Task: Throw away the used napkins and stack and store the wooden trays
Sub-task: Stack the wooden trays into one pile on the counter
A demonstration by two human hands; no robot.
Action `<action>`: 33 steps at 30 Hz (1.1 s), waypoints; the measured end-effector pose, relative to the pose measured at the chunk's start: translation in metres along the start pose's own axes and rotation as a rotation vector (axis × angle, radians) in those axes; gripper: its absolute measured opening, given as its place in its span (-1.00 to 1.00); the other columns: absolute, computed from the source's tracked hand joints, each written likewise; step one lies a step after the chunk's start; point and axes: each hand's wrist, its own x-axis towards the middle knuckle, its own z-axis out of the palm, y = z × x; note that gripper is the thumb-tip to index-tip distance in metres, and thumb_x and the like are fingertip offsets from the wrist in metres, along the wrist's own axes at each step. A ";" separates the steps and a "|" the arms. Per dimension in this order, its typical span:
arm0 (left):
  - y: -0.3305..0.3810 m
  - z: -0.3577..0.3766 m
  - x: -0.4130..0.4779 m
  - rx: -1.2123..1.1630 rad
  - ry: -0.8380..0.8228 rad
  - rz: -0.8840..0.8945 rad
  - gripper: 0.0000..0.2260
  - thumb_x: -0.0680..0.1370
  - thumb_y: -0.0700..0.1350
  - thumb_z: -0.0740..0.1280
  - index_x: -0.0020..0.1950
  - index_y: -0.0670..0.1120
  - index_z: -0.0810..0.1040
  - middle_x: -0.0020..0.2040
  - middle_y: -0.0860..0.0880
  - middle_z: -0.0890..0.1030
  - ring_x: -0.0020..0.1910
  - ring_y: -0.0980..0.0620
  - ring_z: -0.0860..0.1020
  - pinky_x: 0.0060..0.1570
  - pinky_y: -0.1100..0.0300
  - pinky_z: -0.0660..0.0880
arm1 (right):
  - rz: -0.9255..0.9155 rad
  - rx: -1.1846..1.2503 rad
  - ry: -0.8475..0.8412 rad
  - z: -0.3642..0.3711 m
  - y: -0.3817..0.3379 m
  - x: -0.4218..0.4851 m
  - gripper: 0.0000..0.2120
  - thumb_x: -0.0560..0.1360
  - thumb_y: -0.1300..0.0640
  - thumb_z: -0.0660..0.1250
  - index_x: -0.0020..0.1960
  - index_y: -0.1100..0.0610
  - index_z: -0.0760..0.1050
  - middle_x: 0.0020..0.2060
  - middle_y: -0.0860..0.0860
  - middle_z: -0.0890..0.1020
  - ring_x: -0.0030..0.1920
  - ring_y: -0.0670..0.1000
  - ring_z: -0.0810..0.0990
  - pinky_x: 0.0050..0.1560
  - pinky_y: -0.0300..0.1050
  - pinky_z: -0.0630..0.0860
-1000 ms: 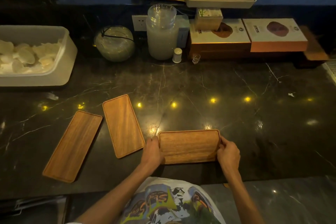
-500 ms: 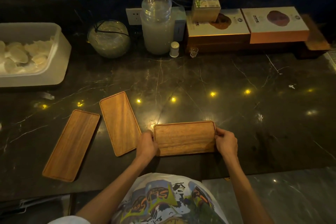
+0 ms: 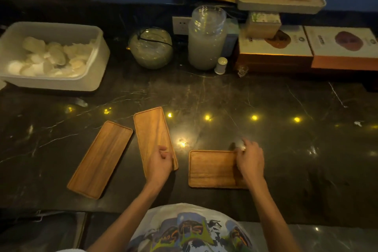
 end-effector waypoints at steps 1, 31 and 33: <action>-0.002 -0.010 0.003 -0.055 0.099 -0.028 -0.85 0.57 -0.15 0.32 0.11 -0.04 0.43 -0.12 -0.08 0.59 -0.08 -0.12 0.62 0.02 -0.19 0.59 | -0.099 0.021 -0.075 0.007 -0.024 0.010 -0.61 0.54 0.17 0.32 0.36 0.17 0.48 0.19 0.19 0.59 0.21 0.19 0.53 0.23 0.05 0.44; -0.021 -0.045 -0.004 -0.594 0.232 -0.289 -0.68 0.53 -0.29 0.35 0.21 -0.10 0.34 0.15 -0.19 0.55 0.08 -0.11 0.56 0.11 -0.04 0.53 | -0.202 0.276 -0.424 0.001 -0.118 0.094 -0.77 0.50 0.24 0.39 0.15 0.16 0.61 -0.08 0.07 0.64 -0.04 0.03 0.61 0.06 0.03 0.59; -0.005 -0.037 0.000 -0.532 0.162 -0.196 -0.74 0.53 -0.25 0.38 0.15 -0.04 0.42 0.11 -0.10 0.58 0.06 -0.01 0.57 0.02 0.09 0.55 | -0.096 0.388 -0.325 -0.017 -0.074 0.079 -0.75 0.50 0.29 0.40 0.17 0.25 0.59 -0.21 0.03 0.59 -0.20 -0.03 0.56 -0.12 -0.07 0.58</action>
